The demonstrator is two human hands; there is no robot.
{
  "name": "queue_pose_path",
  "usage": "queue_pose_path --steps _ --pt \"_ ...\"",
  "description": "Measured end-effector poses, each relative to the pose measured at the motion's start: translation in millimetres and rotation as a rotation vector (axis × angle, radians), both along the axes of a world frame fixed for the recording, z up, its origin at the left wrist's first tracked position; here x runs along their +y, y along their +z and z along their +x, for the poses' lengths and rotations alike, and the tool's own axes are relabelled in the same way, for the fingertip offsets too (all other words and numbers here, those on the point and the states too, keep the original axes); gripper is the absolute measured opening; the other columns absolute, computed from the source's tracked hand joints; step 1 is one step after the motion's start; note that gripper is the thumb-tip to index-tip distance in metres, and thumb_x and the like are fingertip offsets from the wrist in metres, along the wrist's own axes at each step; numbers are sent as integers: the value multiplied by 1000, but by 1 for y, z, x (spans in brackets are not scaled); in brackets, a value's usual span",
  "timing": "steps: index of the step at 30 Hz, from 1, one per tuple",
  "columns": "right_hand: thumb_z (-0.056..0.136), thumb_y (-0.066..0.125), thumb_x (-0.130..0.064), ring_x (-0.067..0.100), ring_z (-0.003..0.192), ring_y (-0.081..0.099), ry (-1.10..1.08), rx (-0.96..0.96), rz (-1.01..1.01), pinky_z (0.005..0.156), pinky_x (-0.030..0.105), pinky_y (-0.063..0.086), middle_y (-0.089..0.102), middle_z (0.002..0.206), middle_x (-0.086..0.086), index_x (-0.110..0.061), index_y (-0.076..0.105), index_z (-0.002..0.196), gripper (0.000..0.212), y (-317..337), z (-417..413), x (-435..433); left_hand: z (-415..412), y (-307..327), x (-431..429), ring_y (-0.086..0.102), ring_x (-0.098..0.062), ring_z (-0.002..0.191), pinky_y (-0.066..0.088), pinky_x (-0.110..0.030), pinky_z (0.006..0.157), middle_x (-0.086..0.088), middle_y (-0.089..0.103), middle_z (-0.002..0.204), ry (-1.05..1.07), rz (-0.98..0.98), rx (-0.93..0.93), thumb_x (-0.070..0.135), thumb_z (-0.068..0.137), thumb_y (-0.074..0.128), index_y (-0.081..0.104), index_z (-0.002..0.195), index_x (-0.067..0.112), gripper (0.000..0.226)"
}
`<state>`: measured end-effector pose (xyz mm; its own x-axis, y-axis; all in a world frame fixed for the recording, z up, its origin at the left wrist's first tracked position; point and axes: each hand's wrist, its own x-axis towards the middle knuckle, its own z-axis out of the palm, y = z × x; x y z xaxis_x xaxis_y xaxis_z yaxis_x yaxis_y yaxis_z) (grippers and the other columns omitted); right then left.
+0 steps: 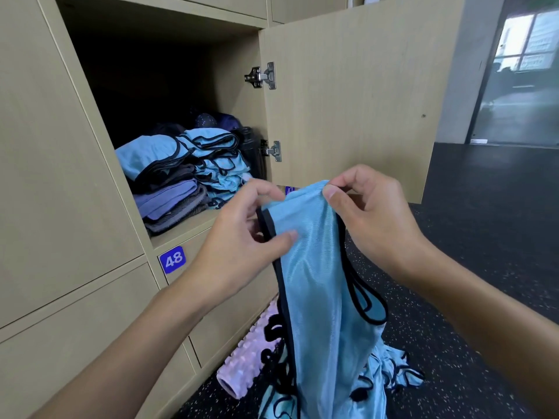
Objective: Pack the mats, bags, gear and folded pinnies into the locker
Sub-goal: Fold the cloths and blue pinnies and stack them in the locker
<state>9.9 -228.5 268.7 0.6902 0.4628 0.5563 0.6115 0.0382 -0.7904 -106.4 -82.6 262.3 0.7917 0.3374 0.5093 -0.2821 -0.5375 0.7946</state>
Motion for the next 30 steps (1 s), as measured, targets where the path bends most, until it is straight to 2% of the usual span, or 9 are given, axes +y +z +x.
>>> queue_pose_path --steps 7,10,14,17,19,22,24,27,30 --pt "97 58 -16 10 60 45 -2 -25 5 57 24 39 64 83 21 -22 57 80 18 2 -2 -4 2 5 1 61 -3 65 46 -13 61 11 69 74 -20 -38 -91 -13 90 59 56 88 12 25" --pt "96 61 -18 5 68 54 1 -9 42 69 22 44 66 86 8 -26 53 92 12 5 -3 -5 1 8 -2 57 -7 58 45 -16 58 12 70 66 -16 -88 -137 -11 92 56 54 93 13 25" --pt "86 74 -22 8 87 72 203 155 -128 84 23 56 76 96 -1 -38 33 136 68 6 -3 -9 0 14 -1 64 -19 69 50 -30 67 -8 75 79 -17 -150 -221 -10 94 56 55 95 15 25" --pt "89 71 -15 15 77 69 171 126 -161 85 31 53 76 89 7 -34 31 143 69 3 -5 -5 2 14 1 58 -19 64 47 -30 63 -7 67 75 29 -207 -269 -9 93 58 52 102 20 31" --pt "92 66 -10 19 80 69 186 177 -69 89 33 52 76 92 10 -32 33 141 62 3 -5 -3 4 9 1 66 -19 72 55 -33 71 -4 74 86 32 -306 -197 -2 90 66 46 114 26 42" --pt "94 64 -11 17 92 72 166 232 19 98 40 51 76 98 4 -33 35 141 59 4 -2 -1 8 -6 -1 74 -22 95 59 -40 88 -4 76 105 -40 -380 126 13 78 83 39 134 23 73" --pt "95 64 -15 13 88 72 115 239 48 95 39 52 76 94 1 -33 35 141 58 3 1 -1 11 -12 -5 74 -23 93 60 -37 83 -9 76 106 -98 -440 181 6 84 77 41 136 14 65" --pt "92 68 -22 15 89 73 90 294 -3 93 40 54 75 97 2 -36 27 147 70 0 6 -3 13 -3 -6 74 -17 79 59 -25 66 -8 78 94 -84 -578 67 1 93 62 44 133 12 45" --pt "84 76 -16 19 82 74 234 352 -209 82 35 60 76 95 4 -43 13 151 96 -3 3 -7 14 3 0 72 -16 80 60 -31 80 -6 77 87 17 -565 -75 4 95 61 41 134 19 47"
